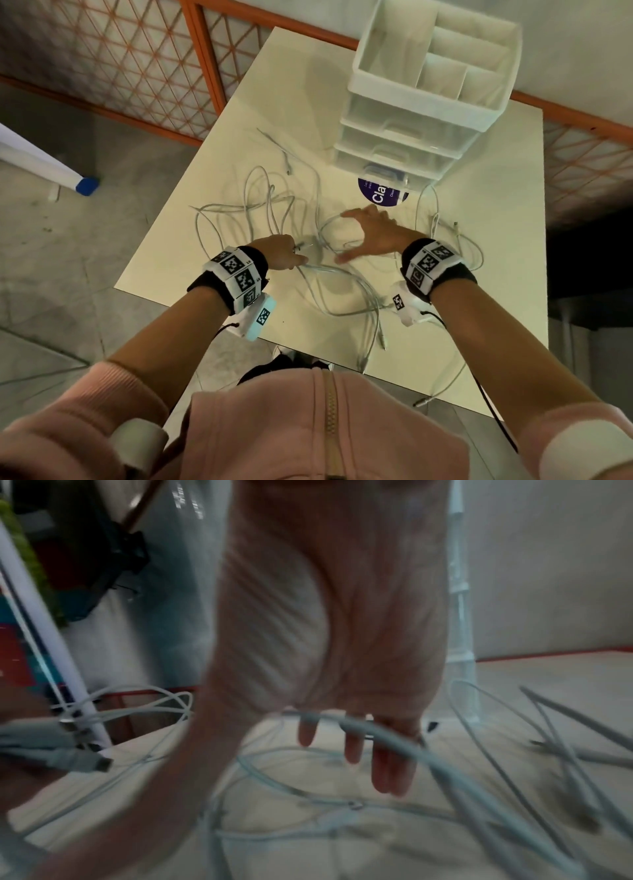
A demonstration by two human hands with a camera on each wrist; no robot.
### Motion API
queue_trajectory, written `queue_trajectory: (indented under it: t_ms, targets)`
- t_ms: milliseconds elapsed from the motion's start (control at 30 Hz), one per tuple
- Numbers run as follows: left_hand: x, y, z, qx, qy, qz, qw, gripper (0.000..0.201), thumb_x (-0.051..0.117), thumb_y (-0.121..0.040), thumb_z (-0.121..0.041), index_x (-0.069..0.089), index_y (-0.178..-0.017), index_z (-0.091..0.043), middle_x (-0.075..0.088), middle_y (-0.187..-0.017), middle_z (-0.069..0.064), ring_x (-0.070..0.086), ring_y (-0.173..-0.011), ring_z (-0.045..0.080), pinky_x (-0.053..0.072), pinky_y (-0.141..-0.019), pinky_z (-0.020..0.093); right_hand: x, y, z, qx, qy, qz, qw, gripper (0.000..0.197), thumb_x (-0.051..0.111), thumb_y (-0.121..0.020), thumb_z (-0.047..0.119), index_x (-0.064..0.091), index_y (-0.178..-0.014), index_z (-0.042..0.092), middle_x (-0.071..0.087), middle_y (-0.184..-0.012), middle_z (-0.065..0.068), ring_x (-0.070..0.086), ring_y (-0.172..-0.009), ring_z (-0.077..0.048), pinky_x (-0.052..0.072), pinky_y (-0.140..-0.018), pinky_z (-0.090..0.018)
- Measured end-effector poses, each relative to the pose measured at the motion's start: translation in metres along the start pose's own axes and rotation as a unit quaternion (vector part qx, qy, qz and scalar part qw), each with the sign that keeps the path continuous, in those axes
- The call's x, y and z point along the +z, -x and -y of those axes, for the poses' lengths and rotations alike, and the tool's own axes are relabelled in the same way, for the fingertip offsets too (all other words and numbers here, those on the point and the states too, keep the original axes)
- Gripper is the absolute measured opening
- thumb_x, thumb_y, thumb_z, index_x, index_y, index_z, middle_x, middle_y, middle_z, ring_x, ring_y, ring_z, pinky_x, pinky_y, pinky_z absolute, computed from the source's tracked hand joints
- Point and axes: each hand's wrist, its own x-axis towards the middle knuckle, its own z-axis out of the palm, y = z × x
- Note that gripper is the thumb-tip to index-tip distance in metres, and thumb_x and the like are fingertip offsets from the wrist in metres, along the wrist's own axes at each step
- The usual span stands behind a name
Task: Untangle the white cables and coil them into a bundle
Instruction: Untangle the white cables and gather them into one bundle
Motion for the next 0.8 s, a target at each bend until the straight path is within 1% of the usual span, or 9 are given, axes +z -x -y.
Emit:
queue_trajectory:
  t_ms: [67, 133, 200, 300, 433, 500, 567, 667, 800]
  targets:
    - [0.001, -0.003, 0.000, -0.004, 0.003, -0.003, 1.000, 0.042, 0.049, -0.096, -0.037, 0.048, -0.061, -0.014, 0.044, -0.061, 0.000, 0.040, -0.054, 0.011, 0.028, -0.050, 0.025, 0.006, -0.009, 0.020, -0.080, -0.019, -0.119, 0.989, 0.059, 0.065, -0.079, 0.054, 0.051, -0.131, 0.029, 0.042, -0.135, -0.002, 0.036, -0.126, -0.027, 0.025, -0.099, -0.038]
    - [0.001, -0.005, 0.002, -0.002, 0.012, -0.004, 1.000, 0.042, 0.049, -0.095, -0.037, 0.048, -0.060, -0.014, 0.045, -0.061, 0.000, 0.041, -0.054, 0.011, 0.028, -0.050, 0.025, 0.012, -0.019, 0.036, -0.154, 0.046, -0.138, 0.977, 0.027, 0.057, -0.092, 0.029, 0.063, -0.118, 0.025, 0.055, -0.126, 0.001, 0.044, -0.118, -0.024, 0.026, -0.092, -0.036]
    - [0.000, -0.006, 0.004, -0.003, 0.026, -0.008, 1.000, 0.040, 0.050, -0.095, -0.037, 0.049, -0.061, -0.015, 0.047, -0.062, -0.001, 0.042, -0.056, 0.010, 0.030, -0.051, 0.024, 0.019, -0.027, 0.046, -0.178, 0.125, -0.087, 0.972, 0.028, 0.054, -0.092, 0.012, 0.066, -0.114, 0.024, 0.060, -0.124, 0.002, 0.046, -0.118, -0.021, 0.026, -0.094, -0.037]
    - [-0.001, -0.007, 0.007, 0.006, 0.048, -0.015, 0.999, 0.037, 0.051, -0.094, -0.037, 0.055, -0.068, -0.011, 0.048, -0.065, -0.001, 0.045, -0.060, 0.013, 0.031, -0.054, 0.025, 0.023, -0.032, 0.048, -0.174, 0.191, -0.077, 0.963, 0.027, 0.054, -0.090, 0.009, 0.067, -0.110, 0.023, 0.058, -0.119, -0.002, 0.045, -0.118, -0.024, 0.024, -0.097, -0.039]
    - [-0.006, -0.006, 0.009, 0.060, 0.087, -0.047, 0.993, 0.029, 0.055, -0.092, -0.036, 0.061, -0.100, -0.009, 0.052, -0.086, 0.001, 0.051, -0.083, 0.020, 0.034, -0.069, 0.027, 0.003, -0.032, 0.046, -0.173, 0.100, -0.094, 0.975, 0.014, 0.062, -0.088, 0.015, 0.073, -0.095, 0.013, 0.057, -0.105, -0.010, 0.051, -0.105, -0.027, 0.030, -0.089, -0.037]
    - [-0.011, -0.005, 0.005, 0.082, 0.122, -0.072, 0.986, 0.028, 0.059, -0.091, -0.034, 0.061, -0.103, -0.009, 0.051, -0.078, 0.000, 0.047, -0.064, 0.015, 0.035, -0.053, 0.019, -0.015, -0.028, 0.043, -0.165, -0.008, -0.123, 0.979, 0.014, 0.061, -0.089, 0.015, 0.069, -0.096, 0.006, 0.055, -0.098, -0.013, 0.056, -0.092, -0.028, 0.039, -0.082, -0.036]
    - [-0.016, -0.007, 0.000, 0.087, 0.197, -0.098, 0.972, 0.025, 0.062, -0.089, -0.033, 0.058, -0.092, -0.009, 0.052, -0.069, 0.004, 0.039, -0.048, 0.013, 0.030, -0.036, 0.015, -0.033, -0.019, 0.043, -0.154, -0.112, -0.182, 0.965, 0.010, 0.057, -0.091, 0.012, 0.061, -0.096, 0.005, 0.057, -0.091, -0.012, 0.057, -0.079, -0.026, 0.044, -0.073, -0.034]
    - [-0.026, -0.008, -0.013, 0.090, 0.370, -0.149, 0.913, 0.026, 0.063, -0.089, -0.030, 0.047, -0.079, -0.012, 0.036, -0.053, 0.000, 0.032, -0.040, 0.011, 0.029, -0.036, 0.017, -0.060, 0.004, 0.050, -0.127, -0.288, -0.250, 0.915, 0.004, 0.053, -0.090, 0.007, 0.050, -0.091, 0.009, 0.065, -0.082, -0.008, 0.065, -0.071, -0.027, 0.051, -0.069, -0.034]
    - [-0.041, -0.001, -0.035, 0.124, 0.599, -0.145, 0.777, 0.044, 0.040, -0.095, -0.051, 0.049, -0.081, -0.010, 0.026, -0.045, -0.009, 0.024, -0.042, 0.009, 0.026, -0.038, 0.016, -0.078, 0.034, 0.057, -0.186, -0.417, -0.241, 0.856, 0.015, 0.058, -0.088, -0.001, 0.049, -0.084, 0.010, 0.070, -0.088, -0.016, 0.069, -0.069, -0.014, 0.051, -0.066, -0.018]
